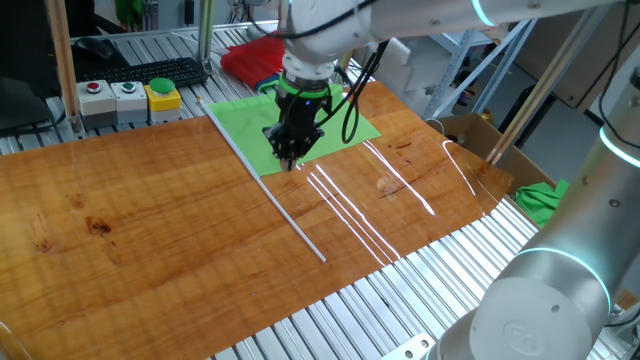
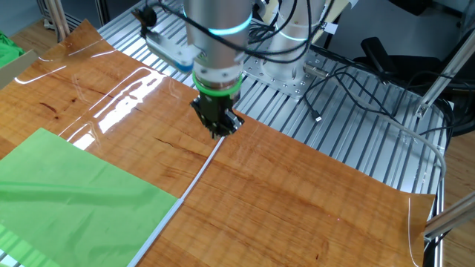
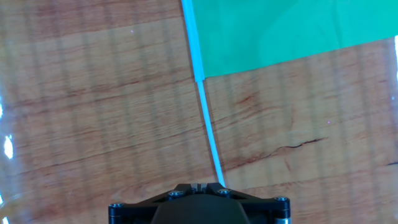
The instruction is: Wave the flag
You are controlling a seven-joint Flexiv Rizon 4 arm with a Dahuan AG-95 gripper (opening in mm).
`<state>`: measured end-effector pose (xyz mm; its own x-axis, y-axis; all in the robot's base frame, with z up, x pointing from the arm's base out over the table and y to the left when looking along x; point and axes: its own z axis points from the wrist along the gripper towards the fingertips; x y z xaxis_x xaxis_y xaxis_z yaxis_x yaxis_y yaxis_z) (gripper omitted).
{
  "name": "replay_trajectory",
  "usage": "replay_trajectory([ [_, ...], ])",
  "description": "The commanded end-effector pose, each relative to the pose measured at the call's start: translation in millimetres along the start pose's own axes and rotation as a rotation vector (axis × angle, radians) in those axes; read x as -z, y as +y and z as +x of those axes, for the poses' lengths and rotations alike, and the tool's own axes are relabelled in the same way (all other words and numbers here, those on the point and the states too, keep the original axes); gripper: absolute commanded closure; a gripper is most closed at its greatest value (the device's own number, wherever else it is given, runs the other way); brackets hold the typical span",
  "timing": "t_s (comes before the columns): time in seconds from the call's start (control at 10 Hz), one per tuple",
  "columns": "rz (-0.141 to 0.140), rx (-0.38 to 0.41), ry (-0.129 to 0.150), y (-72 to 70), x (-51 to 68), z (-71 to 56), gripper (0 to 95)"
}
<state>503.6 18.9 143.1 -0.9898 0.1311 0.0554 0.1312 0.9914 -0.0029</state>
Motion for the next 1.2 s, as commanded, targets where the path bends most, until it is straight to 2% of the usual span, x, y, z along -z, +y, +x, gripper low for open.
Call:
replay_trajectory([
  [0.1,0.026,-0.004,-0.005,3.7,-13.5,-3.5,57.0],
  [0.5,0.032,-0.004,-0.012,4.5,-47.2,-13.1,57.0],
  [0.6,0.030,-0.002,-0.012,2.9,-51.1,-14.4,57.0],
  [0.7,0.028,0.006,-0.013,-0.1,-59.9,-16.9,57.0],
  [0.8,0.028,0.006,-0.013,-0.8,-61.9,-17.5,57.0],
  [0.9,0.025,0.011,-0.013,-3.4,-77.5,-20.2,57.0],
  [1.2,0.028,0.020,-0.015,-6.6,-91.8,-22.5,57.0],
])
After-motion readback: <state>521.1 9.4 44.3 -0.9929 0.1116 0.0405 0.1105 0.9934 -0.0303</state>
